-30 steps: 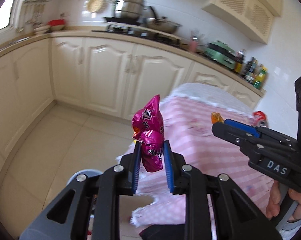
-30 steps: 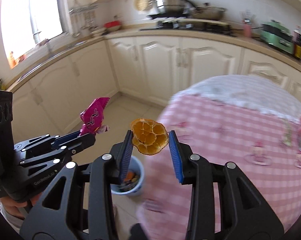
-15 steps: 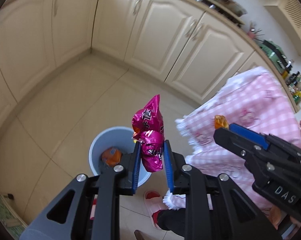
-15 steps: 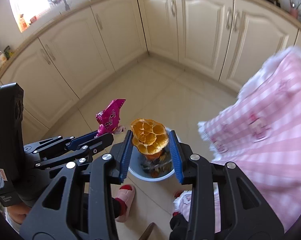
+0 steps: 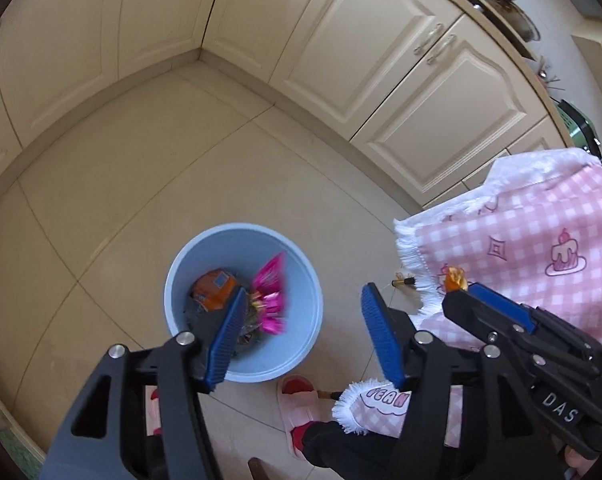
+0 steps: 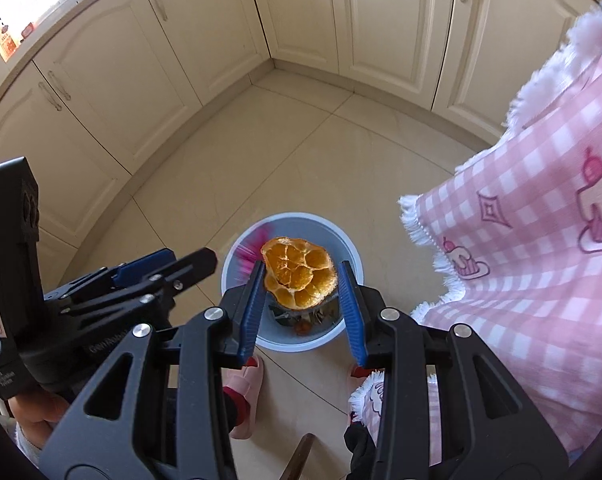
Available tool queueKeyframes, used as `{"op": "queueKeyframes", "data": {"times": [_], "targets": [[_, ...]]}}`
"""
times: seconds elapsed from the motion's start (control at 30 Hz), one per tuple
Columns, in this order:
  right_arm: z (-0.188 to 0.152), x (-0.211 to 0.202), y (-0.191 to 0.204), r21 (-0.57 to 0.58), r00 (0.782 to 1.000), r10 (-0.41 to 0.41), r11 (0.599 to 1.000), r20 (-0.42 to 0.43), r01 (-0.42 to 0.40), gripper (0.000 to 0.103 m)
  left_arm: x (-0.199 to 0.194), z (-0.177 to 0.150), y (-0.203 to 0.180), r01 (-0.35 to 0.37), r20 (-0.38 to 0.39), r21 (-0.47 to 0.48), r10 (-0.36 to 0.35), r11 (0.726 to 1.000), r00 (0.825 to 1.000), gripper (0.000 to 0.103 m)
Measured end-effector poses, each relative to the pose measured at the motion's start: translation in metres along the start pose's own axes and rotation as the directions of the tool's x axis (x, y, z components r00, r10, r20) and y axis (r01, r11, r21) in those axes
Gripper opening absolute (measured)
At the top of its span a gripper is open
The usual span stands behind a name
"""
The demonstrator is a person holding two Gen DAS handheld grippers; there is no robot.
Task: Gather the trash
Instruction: 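Carry the wrapper and orange slice over the blue bucket and open both tools, then grasp the tan snack wrapper with the left tool while the right tool grasps the red Coca-Cola can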
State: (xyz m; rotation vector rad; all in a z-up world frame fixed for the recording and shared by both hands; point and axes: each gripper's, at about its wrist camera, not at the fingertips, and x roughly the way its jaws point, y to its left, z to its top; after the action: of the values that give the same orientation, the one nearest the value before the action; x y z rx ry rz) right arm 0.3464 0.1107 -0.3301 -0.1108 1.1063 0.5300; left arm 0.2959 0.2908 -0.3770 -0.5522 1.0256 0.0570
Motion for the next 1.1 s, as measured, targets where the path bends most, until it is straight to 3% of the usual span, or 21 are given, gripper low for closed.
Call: {"op": "queueKeyframes", "data": {"times": [0.27, 0.8, 0.9, 1.1], "targets": [[-0.002, 0.016, 0.011, -0.006, 1.000, 0.004, 1.000, -0.026, -0.004, 0.036, 0.003, -0.006, 0.019, -0.079, -0.023, -0.031, 0.078, 0.996, 0.997, 0.061], [0.016, 0.019, 0.031, -0.029, 1.000, -0.016, 0.999, 0.014, 0.016, 0.038, -0.003, -0.004, 0.035, -0.142, -0.012, -0.051, 0.141, 0.989, 0.990, 0.061], [0.020, 0.018, 0.034, -0.028, 0.999, -0.019, 0.999, 0.034, 0.020, 0.049, -0.004, -0.004, 0.036, -0.147, -0.011, -0.054, 0.147, 0.988, 0.989, 0.061], [0.023, 0.017, 0.034, -0.030, 0.999, -0.029, 0.999, 0.045, 0.030, 0.051, -0.005, -0.004, 0.037, -0.144, -0.008, -0.059, 0.144, 0.988, 0.990, 0.061]]}}
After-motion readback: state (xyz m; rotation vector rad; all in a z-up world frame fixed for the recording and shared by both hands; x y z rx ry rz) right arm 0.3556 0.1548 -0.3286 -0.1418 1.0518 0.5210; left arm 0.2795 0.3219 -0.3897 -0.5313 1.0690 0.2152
